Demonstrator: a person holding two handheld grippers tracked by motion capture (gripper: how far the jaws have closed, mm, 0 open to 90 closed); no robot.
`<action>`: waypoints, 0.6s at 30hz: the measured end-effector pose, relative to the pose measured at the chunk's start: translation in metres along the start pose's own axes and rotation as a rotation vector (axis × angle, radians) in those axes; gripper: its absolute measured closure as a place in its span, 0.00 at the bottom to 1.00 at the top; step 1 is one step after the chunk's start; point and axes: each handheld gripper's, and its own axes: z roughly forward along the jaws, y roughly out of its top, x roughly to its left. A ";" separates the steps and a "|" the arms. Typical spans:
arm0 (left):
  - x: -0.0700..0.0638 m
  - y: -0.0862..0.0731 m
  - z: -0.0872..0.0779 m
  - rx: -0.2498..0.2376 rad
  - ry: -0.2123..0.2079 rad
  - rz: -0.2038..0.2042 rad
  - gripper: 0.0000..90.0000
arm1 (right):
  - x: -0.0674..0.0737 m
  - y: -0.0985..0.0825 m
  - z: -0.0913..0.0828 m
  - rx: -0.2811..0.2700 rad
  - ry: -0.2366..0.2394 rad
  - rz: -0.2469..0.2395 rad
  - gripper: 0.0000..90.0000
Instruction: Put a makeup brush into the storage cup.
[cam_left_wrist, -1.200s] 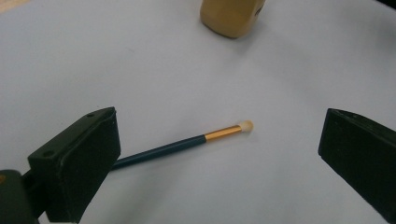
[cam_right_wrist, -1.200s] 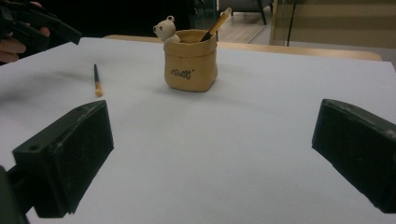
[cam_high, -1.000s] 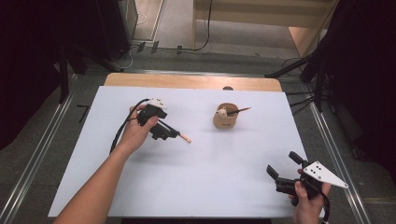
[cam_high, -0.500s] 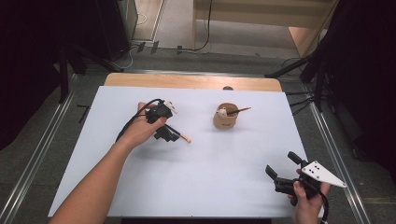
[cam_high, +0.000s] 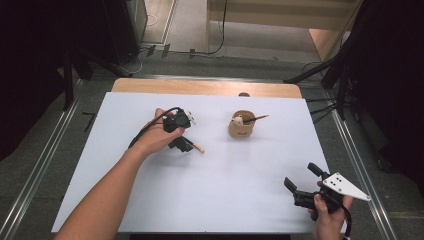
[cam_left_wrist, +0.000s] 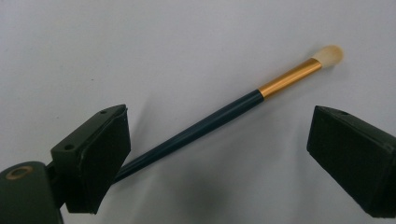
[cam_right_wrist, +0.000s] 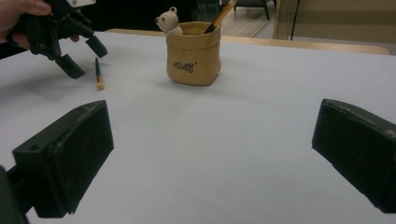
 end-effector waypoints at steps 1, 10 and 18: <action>0.000 0.001 0.001 0.004 0.008 0.003 0.12 | 0.000 0.000 0.000 -0.001 0.001 0.001 0.00; -0.003 0.000 0.005 0.045 0.018 -0.041 0.24 | -0.001 0.000 -0.001 0.000 -0.003 0.002 0.00; -0.010 0.004 -0.002 0.065 -0.019 -0.005 0.74 | -0.001 0.000 -0.001 -0.001 -0.003 0.005 0.00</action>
